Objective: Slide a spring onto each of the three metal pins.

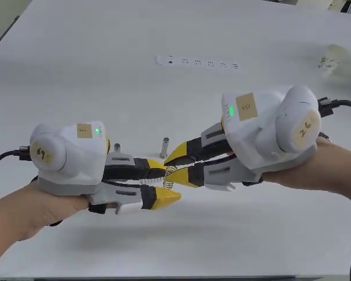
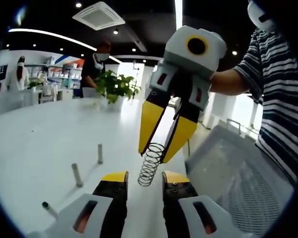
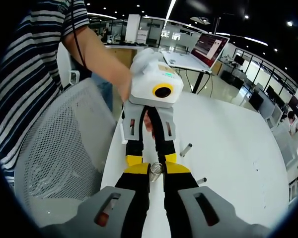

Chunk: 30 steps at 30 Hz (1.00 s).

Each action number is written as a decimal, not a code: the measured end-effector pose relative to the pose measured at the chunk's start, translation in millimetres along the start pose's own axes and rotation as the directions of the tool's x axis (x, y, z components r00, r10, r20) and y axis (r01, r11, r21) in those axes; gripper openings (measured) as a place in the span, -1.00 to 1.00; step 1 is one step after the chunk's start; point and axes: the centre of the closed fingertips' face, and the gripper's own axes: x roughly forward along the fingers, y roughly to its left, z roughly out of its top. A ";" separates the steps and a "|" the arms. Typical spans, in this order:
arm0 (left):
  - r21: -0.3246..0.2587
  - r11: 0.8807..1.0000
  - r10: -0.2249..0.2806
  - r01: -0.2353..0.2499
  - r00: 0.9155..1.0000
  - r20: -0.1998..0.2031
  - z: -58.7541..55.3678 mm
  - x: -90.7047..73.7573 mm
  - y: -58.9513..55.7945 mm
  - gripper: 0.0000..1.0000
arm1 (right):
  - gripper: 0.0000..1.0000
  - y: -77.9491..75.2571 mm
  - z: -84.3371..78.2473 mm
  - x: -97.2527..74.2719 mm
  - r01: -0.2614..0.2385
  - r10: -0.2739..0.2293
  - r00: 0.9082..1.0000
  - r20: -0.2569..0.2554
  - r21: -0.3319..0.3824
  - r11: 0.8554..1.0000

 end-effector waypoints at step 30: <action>-0.055 0.984 0.173 -0.172 0.985 0.011 -13.3 -40.9 26.5 0.18 | -0.86 -15.1 -2.2 -4.8 0.028 -0.028 0.999 0.015 0.018 0.999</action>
